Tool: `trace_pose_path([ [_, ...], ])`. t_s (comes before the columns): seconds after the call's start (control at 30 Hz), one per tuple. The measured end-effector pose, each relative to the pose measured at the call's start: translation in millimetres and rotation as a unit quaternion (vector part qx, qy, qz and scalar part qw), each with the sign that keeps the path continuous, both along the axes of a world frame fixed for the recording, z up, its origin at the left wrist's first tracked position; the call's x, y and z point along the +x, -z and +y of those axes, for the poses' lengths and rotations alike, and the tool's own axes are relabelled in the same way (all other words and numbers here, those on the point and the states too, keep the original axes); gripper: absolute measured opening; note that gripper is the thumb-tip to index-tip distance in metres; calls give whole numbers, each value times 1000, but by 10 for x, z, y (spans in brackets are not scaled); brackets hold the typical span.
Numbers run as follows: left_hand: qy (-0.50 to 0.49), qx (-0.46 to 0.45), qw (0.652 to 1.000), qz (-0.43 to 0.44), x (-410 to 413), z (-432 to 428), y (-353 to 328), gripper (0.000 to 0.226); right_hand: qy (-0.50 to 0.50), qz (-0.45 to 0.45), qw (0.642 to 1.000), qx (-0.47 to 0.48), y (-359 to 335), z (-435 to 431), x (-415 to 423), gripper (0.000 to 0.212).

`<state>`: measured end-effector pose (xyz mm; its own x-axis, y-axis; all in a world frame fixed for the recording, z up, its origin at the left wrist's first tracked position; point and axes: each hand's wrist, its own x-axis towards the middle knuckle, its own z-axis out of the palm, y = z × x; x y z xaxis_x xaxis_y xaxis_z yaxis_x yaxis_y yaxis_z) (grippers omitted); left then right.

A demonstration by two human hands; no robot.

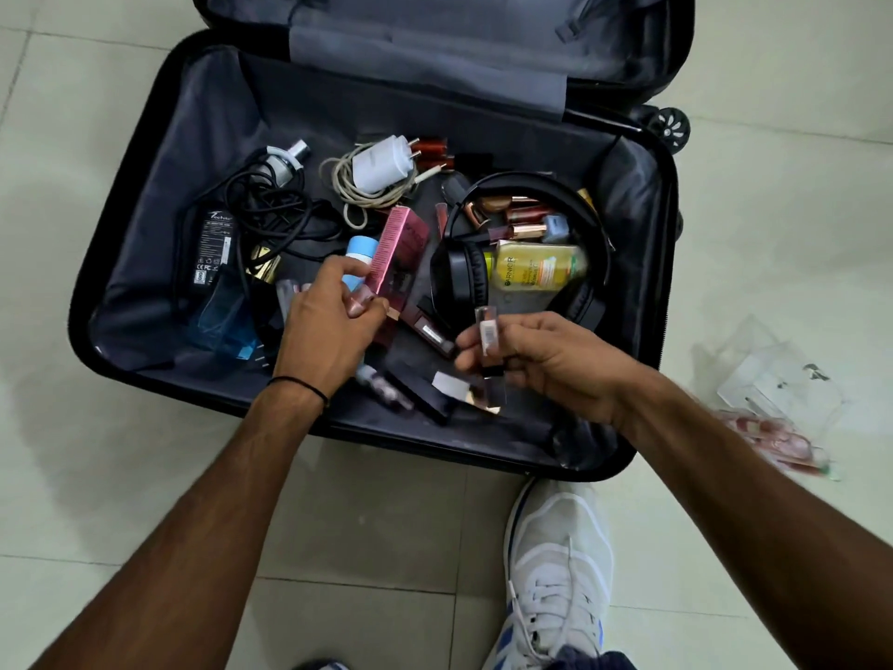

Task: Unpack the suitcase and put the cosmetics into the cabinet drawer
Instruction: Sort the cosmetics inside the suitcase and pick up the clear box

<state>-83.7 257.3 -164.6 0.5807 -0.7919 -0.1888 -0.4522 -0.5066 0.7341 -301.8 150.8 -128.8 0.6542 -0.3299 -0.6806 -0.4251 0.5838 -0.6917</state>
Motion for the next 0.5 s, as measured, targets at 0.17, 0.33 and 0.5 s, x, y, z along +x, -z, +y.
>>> trace_pose_path([
  [0.17,-11,32,999,-3,-39,7,15,34,13,-35,997,71,4,-35,41,34],
  [0.33,-16,51,998,-32,-18,-1,24,30,-93,96,982,-132,1,-36,75,15],
  [0.5,-21,37,998,-42,-24,-6,-13,21,-253,280,833,-404,78,106,136,13],
])
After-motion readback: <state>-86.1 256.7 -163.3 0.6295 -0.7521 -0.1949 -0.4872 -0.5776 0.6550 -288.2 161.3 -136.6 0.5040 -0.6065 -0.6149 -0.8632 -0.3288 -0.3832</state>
